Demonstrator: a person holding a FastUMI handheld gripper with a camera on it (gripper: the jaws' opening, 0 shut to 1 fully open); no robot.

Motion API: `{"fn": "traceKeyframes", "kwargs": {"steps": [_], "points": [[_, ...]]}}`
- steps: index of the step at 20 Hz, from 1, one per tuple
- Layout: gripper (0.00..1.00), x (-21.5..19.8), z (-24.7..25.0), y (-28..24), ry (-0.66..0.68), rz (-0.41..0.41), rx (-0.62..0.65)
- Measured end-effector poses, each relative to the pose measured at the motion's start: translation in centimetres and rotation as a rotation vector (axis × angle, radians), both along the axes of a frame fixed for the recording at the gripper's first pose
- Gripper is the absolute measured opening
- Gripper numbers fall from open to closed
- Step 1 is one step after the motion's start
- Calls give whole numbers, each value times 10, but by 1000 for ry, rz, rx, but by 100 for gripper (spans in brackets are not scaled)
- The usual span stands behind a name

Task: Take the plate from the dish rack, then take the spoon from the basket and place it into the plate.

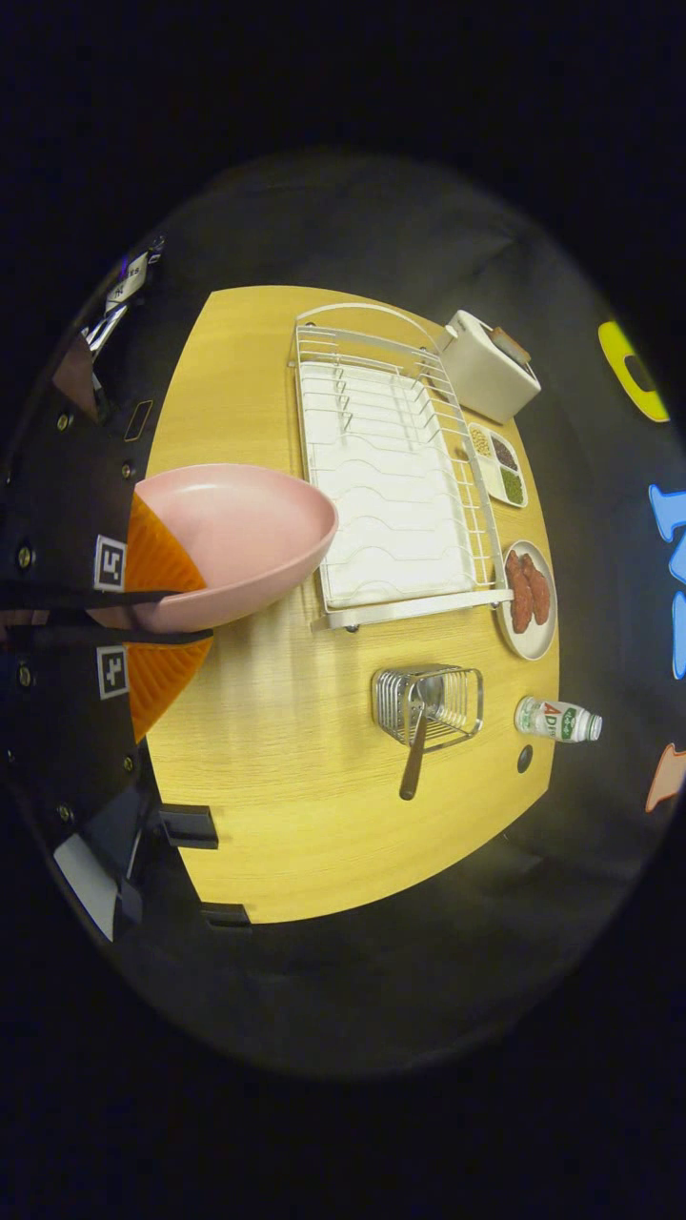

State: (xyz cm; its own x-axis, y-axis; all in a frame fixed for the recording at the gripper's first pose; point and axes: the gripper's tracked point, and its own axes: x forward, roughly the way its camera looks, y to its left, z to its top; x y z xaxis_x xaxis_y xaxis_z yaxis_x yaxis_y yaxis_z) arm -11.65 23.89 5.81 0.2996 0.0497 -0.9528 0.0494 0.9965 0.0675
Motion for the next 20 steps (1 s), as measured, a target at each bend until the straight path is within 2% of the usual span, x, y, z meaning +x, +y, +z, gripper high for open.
{"fn": "traceKeyframes", "kwargs": {"steps": [5, 11, 13, 16, 20], "points": [[7, 0, -39, -4, 11, 18, 22], [7, 5, -74, 6, 9, 59, 98], [7, 7, -81, 12, 13, 61, 159], [10, 11, -95, 10, 15, 80, 222], [13, 14, -112, 0, 8, 111, 232]]}}
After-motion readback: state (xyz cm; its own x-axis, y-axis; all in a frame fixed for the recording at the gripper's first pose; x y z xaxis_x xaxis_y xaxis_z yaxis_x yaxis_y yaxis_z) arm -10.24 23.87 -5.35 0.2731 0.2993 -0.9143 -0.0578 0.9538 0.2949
